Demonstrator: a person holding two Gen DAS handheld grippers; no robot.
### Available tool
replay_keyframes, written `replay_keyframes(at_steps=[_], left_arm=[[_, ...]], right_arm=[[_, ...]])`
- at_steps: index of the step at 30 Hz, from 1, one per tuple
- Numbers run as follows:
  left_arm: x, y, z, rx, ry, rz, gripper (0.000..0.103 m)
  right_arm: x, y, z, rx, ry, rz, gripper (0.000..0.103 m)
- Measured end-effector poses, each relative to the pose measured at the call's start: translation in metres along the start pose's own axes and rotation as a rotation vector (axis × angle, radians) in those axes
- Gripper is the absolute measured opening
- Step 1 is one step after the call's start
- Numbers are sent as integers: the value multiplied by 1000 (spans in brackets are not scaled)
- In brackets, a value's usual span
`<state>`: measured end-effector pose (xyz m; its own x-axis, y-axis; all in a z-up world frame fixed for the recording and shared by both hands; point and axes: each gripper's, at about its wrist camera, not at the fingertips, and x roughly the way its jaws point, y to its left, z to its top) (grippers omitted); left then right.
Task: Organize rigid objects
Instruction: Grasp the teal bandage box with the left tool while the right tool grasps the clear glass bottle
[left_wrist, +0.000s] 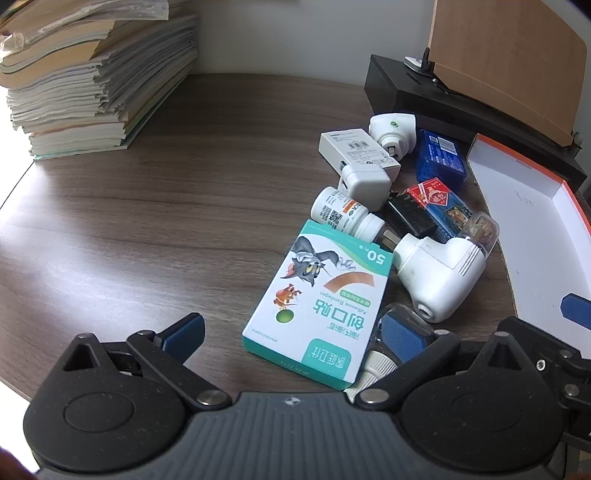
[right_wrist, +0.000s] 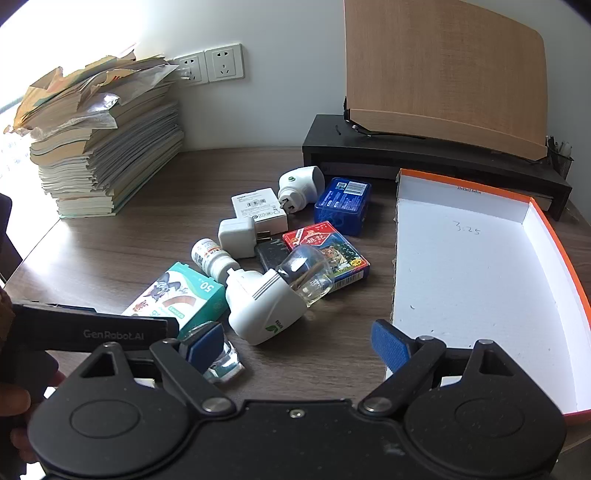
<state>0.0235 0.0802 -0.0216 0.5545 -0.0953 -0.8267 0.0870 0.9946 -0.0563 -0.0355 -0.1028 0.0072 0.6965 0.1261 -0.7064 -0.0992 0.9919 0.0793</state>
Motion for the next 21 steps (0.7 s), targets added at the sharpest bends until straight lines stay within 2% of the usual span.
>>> replay_keyframes(at_steps=[16,21], left_arm=[[5,-1,1,22,9,-3,103],[8,-2,0,30,14,-3,103]], right_arm=[[0,4,-3,16,-7,6,102],[1,2,-2,54,-19,35,102]])
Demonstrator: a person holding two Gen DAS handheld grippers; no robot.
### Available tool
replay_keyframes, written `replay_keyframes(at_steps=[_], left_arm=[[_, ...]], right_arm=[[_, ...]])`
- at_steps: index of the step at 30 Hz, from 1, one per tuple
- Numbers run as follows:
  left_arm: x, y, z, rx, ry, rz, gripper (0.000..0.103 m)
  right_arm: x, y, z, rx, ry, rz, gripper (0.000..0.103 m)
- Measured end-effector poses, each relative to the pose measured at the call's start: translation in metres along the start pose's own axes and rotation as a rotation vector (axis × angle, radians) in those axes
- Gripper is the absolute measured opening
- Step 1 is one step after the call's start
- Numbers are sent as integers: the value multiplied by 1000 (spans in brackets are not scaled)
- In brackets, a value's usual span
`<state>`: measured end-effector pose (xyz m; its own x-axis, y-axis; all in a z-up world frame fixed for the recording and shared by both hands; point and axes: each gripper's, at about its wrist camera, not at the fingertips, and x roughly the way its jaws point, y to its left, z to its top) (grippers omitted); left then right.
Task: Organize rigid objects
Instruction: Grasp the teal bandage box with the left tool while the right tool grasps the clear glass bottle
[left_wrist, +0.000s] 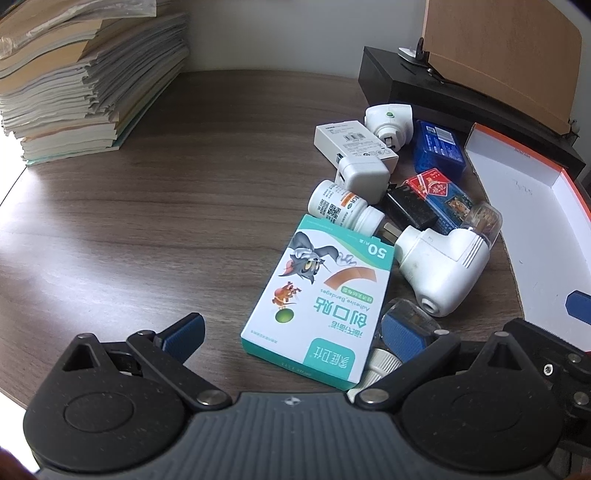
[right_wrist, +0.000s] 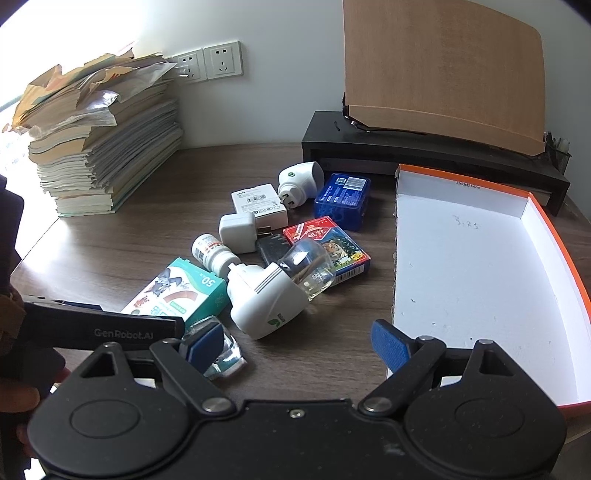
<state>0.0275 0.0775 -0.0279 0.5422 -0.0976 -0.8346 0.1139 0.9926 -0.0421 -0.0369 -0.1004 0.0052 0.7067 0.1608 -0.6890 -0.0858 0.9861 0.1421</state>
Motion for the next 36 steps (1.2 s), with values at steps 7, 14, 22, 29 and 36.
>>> replay_keyframes(at_steps=[7,14,22,29,36], left_arm=[[3,-1,0,8,3,-6,103],[5,0,2,7,2,-13,103],[9,3,4,12,-5,-24,103],[23,16,5,20,14,10,103],[37,8,11,119,-15,-21,100]], right_arm=[[1,-1,-1,16,-8,7,102],[1,-1,0,7,-7,-2,102],[2,0,0,3,3,-7,102],[2,-2,-1,5,1,-15,102],[8,8,-8,2,58,36,102]])
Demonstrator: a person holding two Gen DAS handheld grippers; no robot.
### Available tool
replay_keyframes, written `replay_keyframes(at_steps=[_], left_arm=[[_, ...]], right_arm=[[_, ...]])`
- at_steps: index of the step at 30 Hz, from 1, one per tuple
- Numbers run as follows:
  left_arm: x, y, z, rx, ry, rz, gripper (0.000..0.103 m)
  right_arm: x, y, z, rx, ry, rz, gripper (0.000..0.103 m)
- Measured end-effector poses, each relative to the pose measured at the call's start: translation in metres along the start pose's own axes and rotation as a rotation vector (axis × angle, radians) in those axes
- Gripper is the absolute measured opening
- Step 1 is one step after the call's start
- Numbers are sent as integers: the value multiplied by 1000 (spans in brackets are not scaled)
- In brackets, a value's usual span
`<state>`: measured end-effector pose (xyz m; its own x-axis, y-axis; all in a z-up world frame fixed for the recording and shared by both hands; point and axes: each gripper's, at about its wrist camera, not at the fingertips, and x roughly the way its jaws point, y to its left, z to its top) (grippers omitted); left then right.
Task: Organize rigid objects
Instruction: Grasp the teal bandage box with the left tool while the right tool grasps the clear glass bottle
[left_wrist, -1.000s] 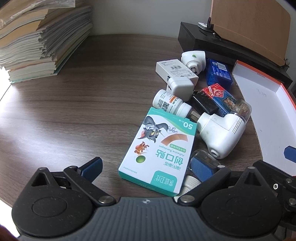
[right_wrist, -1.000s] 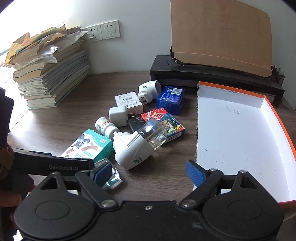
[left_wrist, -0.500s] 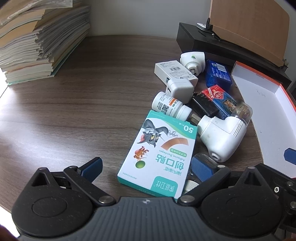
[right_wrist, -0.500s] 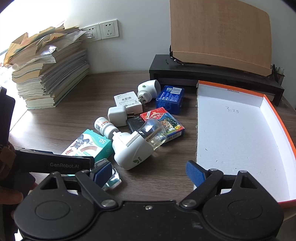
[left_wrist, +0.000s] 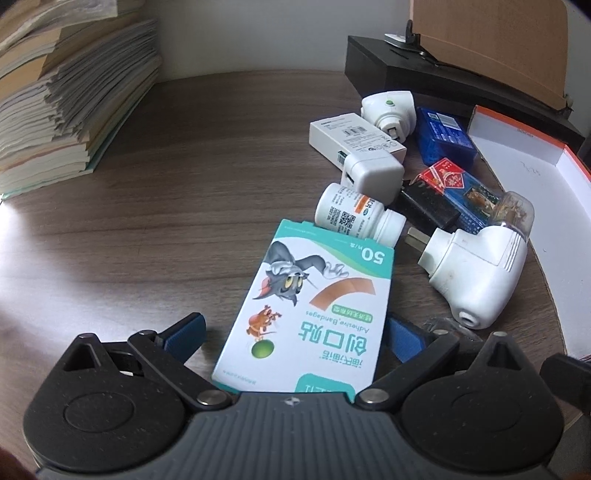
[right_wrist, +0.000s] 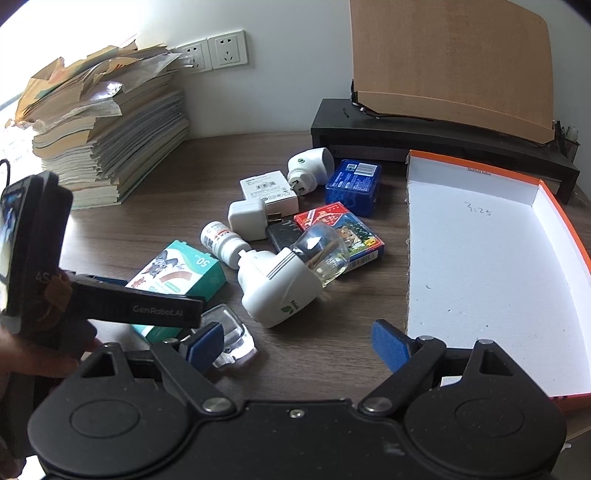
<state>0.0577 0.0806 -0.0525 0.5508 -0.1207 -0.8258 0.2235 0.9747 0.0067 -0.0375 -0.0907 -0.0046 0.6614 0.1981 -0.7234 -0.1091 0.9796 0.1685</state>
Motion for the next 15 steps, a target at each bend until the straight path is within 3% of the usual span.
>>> replay_keyframes(at_steps=[2,4,5,9,15], left_arm=[[1,-2,0,35,-29,-8,92],[0,-2,2,61,-58,-20,74],[-1,0,3,69,-68,-31,71],[-4,12,3,47,-86,-49,71],[-13,33,-3,0,-98,-52,71]], right_arm=[[2,5,-3,-4,17,24,102],[5,11,-6,-12,25,47,102],[6,15,-8,-20,23,53,102],[11,30,-12,-23,24,72,102],[34,51,-11,9,24,0,102]])
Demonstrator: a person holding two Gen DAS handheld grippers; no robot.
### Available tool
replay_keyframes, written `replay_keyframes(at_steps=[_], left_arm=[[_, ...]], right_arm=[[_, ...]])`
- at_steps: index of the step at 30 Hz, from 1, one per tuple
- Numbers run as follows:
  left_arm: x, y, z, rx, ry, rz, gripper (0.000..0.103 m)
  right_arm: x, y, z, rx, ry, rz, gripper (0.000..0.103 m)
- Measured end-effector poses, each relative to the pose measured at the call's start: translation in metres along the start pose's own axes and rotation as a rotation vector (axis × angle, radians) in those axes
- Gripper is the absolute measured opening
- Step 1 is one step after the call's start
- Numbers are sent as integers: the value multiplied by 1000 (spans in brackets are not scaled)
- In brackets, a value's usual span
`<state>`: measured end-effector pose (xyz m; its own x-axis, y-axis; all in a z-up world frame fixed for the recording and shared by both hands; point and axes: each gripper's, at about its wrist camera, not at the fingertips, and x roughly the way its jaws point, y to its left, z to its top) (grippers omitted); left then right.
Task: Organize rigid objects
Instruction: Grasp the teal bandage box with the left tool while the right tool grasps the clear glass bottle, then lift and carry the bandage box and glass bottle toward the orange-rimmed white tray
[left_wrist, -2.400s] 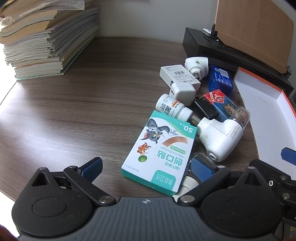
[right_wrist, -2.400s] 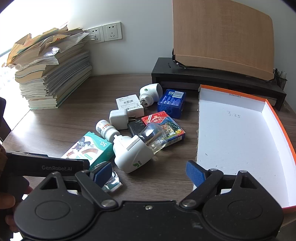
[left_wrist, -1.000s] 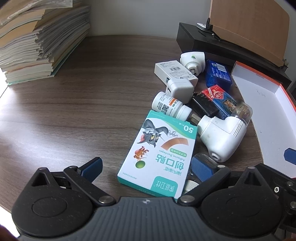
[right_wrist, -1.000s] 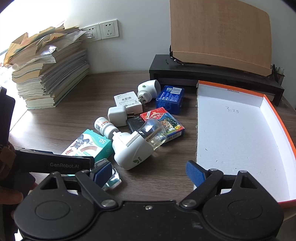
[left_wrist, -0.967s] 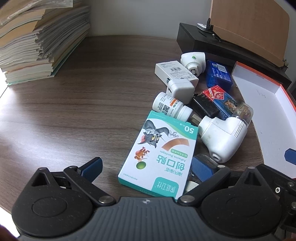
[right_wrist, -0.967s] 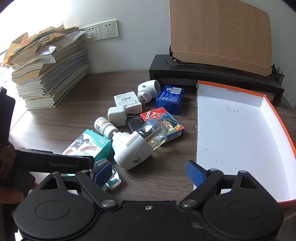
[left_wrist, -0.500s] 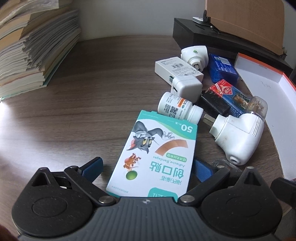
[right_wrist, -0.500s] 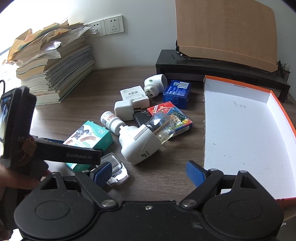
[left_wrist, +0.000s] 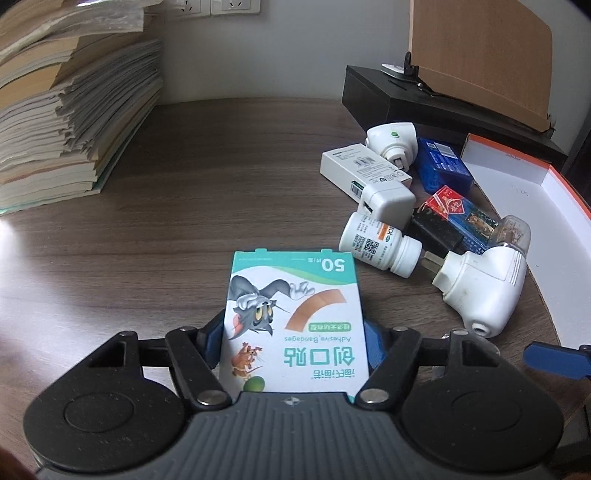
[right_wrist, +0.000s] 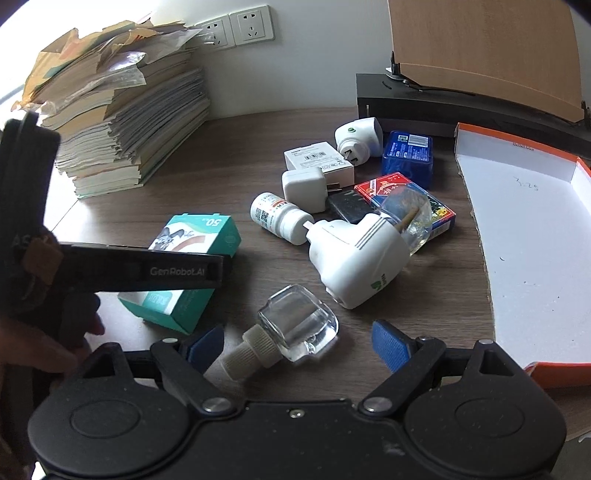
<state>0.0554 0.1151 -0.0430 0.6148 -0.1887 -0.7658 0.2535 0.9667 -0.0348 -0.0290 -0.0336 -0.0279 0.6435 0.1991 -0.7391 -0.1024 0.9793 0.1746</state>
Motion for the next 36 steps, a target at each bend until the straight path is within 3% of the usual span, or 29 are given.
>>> replay_keyframes(at_steps=[3,6,8,9,23,36], left_arm=[[-4,7,-3,-11,-3,1,71],[-6,15,-6,-38,0,-12,71],[-7,17,-8,-39,1,-20,71],[-8,18,-10,-39,0,-23,71],[-27,-3,-15,-51,-31,-110,71],[-50,-73,3,-34,-93,-168,71]], right_arm=[[16,10,-3,-14,-1,-48,101],[26,14,-9,-33,-25,-95,85],[26,16,-10,-49,-49,-112,66],[25,15,-10,-46,-57,-110,61],[-18,-10,-17,-30,-80,-96,59],[-78,-85,6,31,-215,-199,60]])
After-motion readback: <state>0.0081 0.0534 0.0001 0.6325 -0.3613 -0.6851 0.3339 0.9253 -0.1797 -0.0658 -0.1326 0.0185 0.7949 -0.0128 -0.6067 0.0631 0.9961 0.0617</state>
